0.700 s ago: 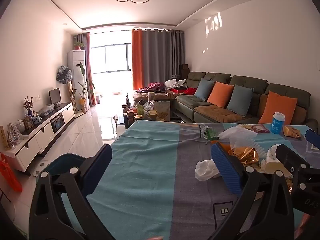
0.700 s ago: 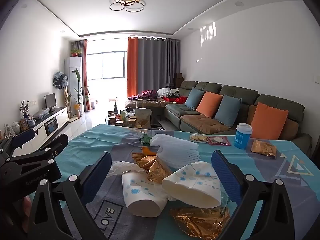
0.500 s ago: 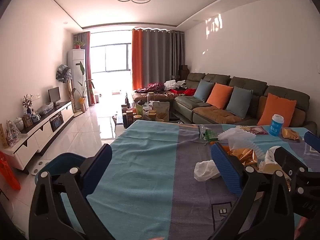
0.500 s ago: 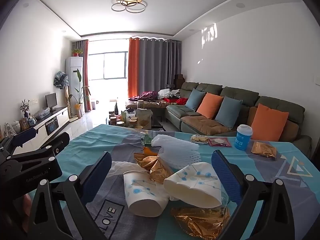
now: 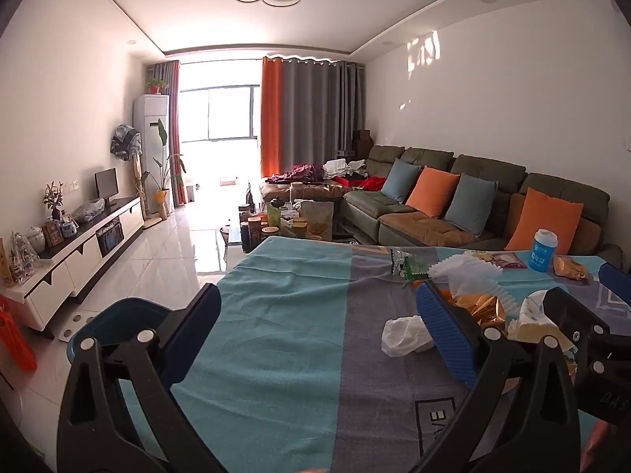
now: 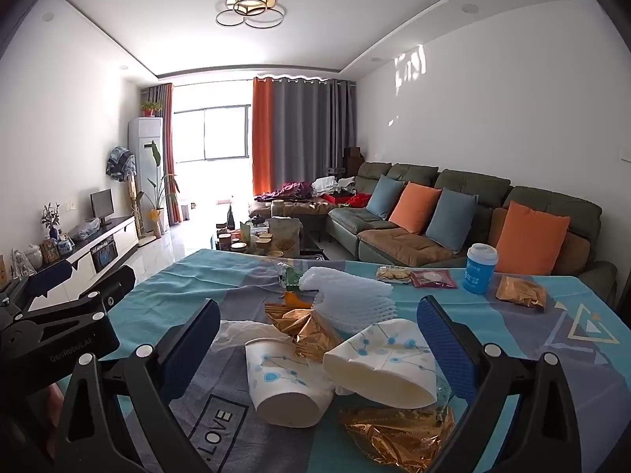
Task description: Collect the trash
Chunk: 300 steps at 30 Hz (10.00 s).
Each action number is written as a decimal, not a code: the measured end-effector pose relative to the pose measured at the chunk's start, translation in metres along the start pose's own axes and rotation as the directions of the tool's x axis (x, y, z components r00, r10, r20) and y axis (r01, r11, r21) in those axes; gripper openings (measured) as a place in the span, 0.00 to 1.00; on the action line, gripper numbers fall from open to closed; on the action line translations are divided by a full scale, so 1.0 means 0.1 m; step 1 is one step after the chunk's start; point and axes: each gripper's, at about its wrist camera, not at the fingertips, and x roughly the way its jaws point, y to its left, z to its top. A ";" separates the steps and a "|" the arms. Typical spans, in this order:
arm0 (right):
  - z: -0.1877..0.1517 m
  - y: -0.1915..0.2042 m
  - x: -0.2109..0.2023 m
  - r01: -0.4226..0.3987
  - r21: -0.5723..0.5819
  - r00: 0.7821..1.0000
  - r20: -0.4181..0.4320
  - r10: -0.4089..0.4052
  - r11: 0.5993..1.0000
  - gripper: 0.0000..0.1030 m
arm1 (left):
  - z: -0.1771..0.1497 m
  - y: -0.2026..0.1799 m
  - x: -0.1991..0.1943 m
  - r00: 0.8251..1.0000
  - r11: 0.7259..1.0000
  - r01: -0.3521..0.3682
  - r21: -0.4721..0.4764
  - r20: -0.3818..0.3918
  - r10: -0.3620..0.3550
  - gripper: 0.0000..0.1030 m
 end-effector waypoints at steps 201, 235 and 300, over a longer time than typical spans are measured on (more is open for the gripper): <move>-0.06 3.23 1.95 -0.687 -0.077 0.595 -0.632 0.497 0.723 0.19 | -0.98 3.50 1.38 0.804 0.929 -0.288 -0.233 -0.586 0.102 0.06; 0.12 -0.21 0.79 -0.236 0.084 0.908 -0.337 0.251 0.968 0.55 | -0.31 0.43 1.15 0.822 0.907 0.415 -0.073 -0.398 -0.408 0.71; 0.07 0.00 0.80 -0.427 0.171 0.833 -0.306 0.460 0.888 0.17 | -0.14 1.08 0.85 0.815 0.915 0.359 -0.185 -0.416 -0.404 0.06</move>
